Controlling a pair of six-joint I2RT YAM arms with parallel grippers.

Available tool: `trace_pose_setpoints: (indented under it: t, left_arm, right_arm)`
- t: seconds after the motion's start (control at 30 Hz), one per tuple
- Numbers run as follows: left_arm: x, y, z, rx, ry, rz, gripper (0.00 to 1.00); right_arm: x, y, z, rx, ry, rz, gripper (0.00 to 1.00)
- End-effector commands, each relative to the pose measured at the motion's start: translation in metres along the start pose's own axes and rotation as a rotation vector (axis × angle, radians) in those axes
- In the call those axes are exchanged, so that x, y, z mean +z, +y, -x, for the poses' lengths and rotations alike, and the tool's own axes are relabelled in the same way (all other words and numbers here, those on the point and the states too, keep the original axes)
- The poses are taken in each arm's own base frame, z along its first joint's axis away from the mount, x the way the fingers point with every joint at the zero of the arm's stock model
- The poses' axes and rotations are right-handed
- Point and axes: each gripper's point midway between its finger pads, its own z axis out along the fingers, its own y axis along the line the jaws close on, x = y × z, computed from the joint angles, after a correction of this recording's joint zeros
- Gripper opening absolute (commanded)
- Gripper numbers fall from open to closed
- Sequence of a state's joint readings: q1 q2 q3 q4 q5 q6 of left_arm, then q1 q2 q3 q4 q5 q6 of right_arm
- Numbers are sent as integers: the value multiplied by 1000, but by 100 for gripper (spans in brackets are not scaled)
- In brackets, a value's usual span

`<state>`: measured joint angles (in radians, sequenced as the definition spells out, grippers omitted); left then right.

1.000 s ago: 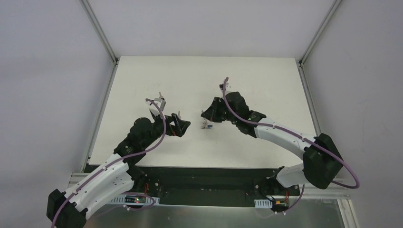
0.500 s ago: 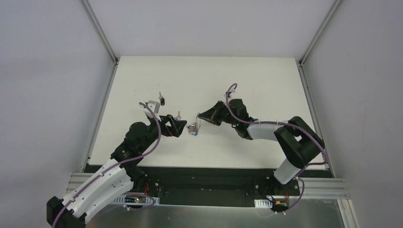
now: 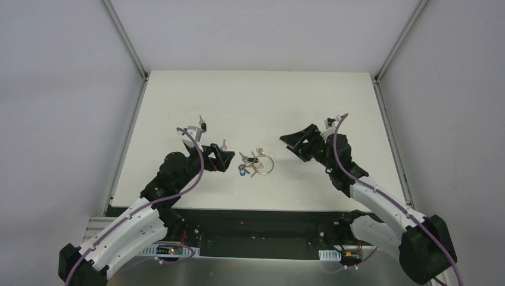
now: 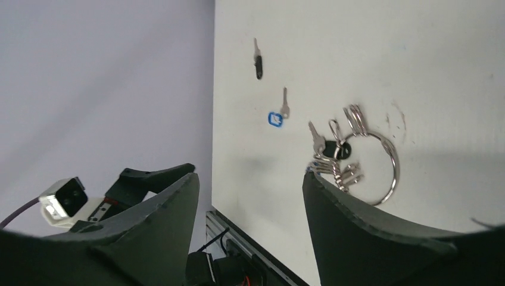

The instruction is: Put the keys on the keyring

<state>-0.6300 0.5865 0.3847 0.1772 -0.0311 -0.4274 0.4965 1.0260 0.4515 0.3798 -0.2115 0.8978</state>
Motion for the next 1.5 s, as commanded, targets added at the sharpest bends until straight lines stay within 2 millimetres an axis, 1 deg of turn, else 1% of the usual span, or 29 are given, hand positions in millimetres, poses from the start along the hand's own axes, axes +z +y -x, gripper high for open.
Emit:
trace_pose_setpoints:
  t: [0.0,0.07,0.17,0.27,0.33,0.4,0.53,0.57,0.63,0.77,0.87,0.93,1.03,1.1,1.3,1.47]
  left_arm:
    - [2,-6,7,-4,-30,-17,99]
    - [2,-5,6,-2,-28,-16,99]
    - [3,-5,6,-2,-28,-15,99]
    - [3,-4,5,-2,-25,-12,99]
    - [4,-5,5,-3,-23,-13,99]
    - [4,-5,4,-4,-21,-14,99]
    - [4,-5,5,-6,-23,-13,99]
    - [4,-5,5,-6,-23,-12,99]
    - [4,-5,4,-6,-22,-13,99]
    - [3,-6,5,-10,-23,-16,99]
    - [3,-7,5,-15,-22,-22,99]
    - [3,-8,5,-18,-22,-25,99]
    - [2,-9,6,-20,-24,-33,99]
    - [2,-10,6,-22,-26,-34,99]
    - [2,-10,7,-22,-26,-35,99]
    - [2,-10,6,-23,-23,-35,99]
  right_arm:
    - [-10,2,7,-181,-1,-107,67]
    - [-6,9,-3,-238,46,-112,67]
    - [3,13,-15,-334,102,-138,65]
    - [12,9,-23,-413,150,-199,63]
    - [20,5,-24,-474,161,-249,61]
    - [30,2,-22,-507,173,-283,55]
    - [50,-3,-22,-572,217,-328,48]
    - [56,-6,-18,-592,205,-356,46]
    - [68,-10,-19,-622,234,-379,43]
    - [83,-15,-28,-711,293,-401,37]
    - [95,-18,-34,-765,338,-410,38]
    - [102,-23,-34,-781,352,-446,39]
    - [112,-31,-31,-796,344,-492,47]
    - [116,-34,-32,-801,342,-501,49]
    - [123,-55,-37,-816,371,-576,52]
    - [129,-62,-44,-824,392,-587,53]
